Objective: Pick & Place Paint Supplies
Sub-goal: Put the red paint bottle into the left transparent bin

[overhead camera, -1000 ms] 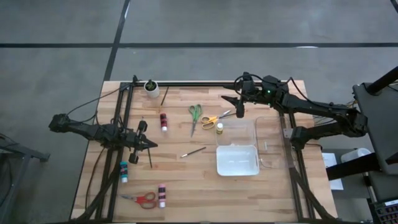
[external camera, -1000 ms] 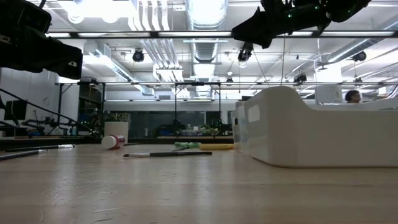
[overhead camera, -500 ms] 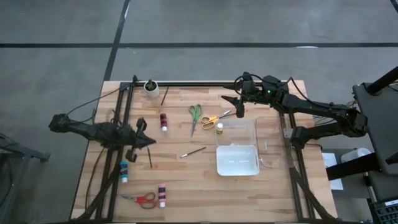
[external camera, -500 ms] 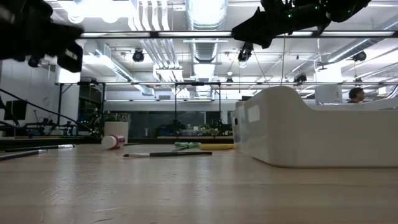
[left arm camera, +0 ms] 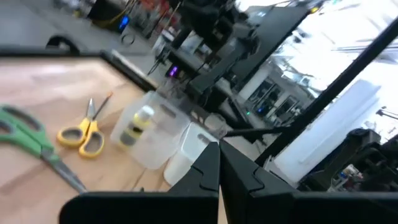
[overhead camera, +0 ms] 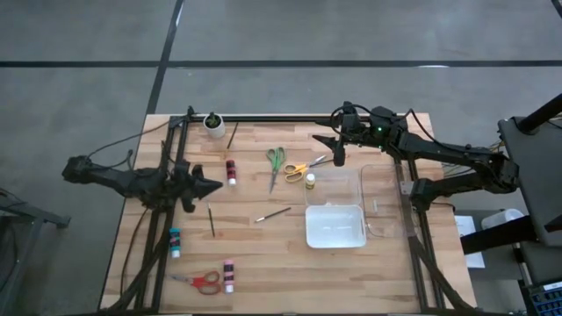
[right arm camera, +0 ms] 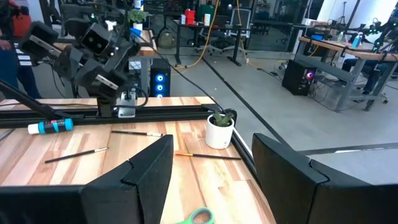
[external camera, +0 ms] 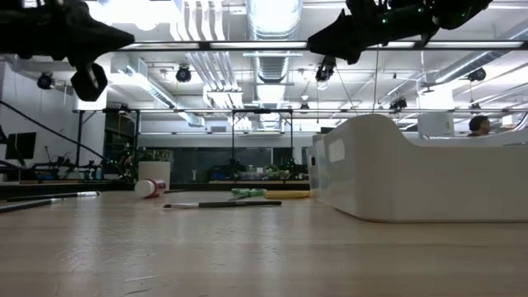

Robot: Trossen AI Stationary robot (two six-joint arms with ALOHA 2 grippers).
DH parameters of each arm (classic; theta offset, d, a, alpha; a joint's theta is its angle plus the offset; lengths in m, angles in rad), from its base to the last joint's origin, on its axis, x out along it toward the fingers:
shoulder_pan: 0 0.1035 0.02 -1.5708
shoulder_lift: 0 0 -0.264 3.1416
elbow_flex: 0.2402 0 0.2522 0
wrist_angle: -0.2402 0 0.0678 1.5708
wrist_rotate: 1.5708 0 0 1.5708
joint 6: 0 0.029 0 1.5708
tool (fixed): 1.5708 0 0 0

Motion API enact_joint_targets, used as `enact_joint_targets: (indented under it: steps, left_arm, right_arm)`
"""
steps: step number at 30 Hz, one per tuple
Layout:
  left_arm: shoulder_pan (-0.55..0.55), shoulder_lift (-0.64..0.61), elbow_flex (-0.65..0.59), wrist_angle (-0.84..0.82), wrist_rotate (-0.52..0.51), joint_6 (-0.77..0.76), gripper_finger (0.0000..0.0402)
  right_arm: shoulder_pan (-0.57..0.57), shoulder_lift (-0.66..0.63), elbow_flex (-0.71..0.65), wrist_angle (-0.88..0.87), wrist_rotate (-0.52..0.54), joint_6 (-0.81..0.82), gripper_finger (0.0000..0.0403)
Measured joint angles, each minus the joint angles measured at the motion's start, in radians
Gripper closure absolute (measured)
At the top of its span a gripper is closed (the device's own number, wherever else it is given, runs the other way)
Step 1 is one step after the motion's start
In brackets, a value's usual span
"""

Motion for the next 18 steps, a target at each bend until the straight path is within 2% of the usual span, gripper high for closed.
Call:
enact_joint_targets:
  steps: [11, 18]
  left_arm:
    - [0.011, 0.366, 0.278, -0.307, -0.03, -0.41, 0.0398]
    - [0.037, 0.581, 0.485, -0.502, -0.025, -0.6, 0.0398]
  right_arm:
    - [0.0, 0.0, 0.0, 0.0, 0.0, 0.0, 0.0186]
    - [0.0, 0.0, 0.0, 0.0, 0.0, 0.0, 0.0186]
